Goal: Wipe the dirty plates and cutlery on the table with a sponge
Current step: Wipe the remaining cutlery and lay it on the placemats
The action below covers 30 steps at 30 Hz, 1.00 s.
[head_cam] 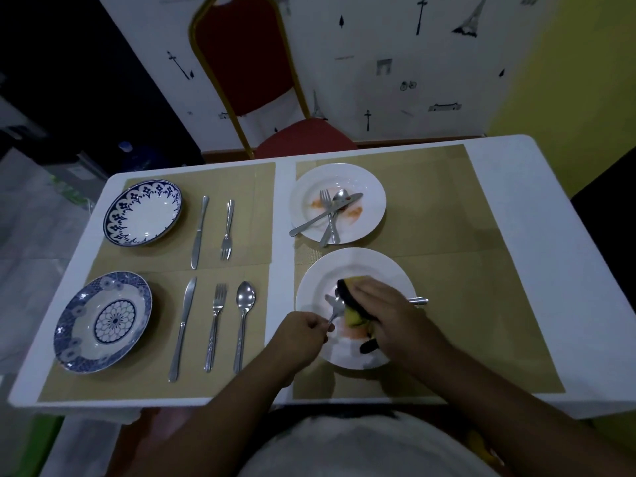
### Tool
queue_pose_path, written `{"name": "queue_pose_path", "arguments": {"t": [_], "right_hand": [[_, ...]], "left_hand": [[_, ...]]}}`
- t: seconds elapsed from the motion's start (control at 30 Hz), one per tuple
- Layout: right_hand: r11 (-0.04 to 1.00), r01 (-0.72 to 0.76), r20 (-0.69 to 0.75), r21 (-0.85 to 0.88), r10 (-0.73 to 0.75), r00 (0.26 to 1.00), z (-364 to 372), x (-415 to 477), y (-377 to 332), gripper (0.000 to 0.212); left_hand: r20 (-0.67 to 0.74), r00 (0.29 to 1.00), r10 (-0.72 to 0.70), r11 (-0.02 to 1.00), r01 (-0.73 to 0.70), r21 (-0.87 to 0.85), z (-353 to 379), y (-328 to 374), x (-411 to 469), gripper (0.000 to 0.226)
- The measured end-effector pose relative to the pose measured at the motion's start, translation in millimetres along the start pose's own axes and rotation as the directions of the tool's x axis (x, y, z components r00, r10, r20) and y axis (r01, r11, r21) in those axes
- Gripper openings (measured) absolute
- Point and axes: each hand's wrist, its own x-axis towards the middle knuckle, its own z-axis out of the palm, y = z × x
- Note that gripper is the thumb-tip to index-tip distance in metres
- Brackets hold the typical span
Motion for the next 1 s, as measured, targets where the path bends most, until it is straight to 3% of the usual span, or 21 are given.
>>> {"name": "queue_pose_path", "arguments": {"t": [0.1, 0.17, 0.3, 0.43, 0.6, 0.7, 0.83, 1.0], "right_hand": [[0.969, 0.212, 0.199, -0.125, -0.185, 0.962, 11.7, -4.1, 2.6, 0.080], [0.955, 0.250, 0.300, -0.161, -0.194, 0.934, 15.8, -3.9, 8.2, 0.092], [0.935, 0.220, 0.283, -0.278, -0.139, 0.949, 12.2, 5.9, 18.7, 0.083], [0.982, -0.010, 0.249, -0.187, 0.057, 0.967, 3.3, 14.5, 27.0, 0.101], [0.980, -0.196, 0.169, -0.019, 0.197, 0.966, 2.3, 16.4, 26.5, 0.080], [0.982, -0.178, 0.072, 0.060, 0.174, 0.982, 2.2, 21.0, 9.0, 0.061], [0.985, -0.119, 0.054, 0.127, 0.112, 0.992, 2.2, 29.7, -13.3, 0.048], [0.975, -0.130, 0.054, 0.182, 0.122, 0.991, 4.1, 37.1, -36.0, 0.044]], "left_hand": [[0.001, 0.999, 0.038, 0.999, -0.038, 0.033, 1.5, 3.9, -1.1, 0.024], [-0.005, 0.998, 0.065, 0.997, -0.065, 0.050, 0.9, 3.1, -1.1, 0.023], [-0.035, 0.997, 0.070, 0.996, -0.068, 0.052, -2.8, -2.7, -2.1, 0.021], [-0.032, 0.999, -0.014, 0.988, 0.009, -0.154, -7.4, -3.8, -3.4, 0.013], [0.025, 0.993, -0.119, 0.960, 0.122, -0.253, -18.6, -2.6, 0.6, 0.021], [0.063, 0.987, -0.150, 0.953, 0.161, -0.258, -26.4, -3.4, 5.3, 0.021], [0.093, 0.989, -0.113, 0.931, 0.138, -0.339, -37.6, 1.5, 6.8, 0.024], [0.270, 0.960, -0.073, 0.768, 0.227, -0.599, -56.7, 9.8, 16.7, 0.043]]}}
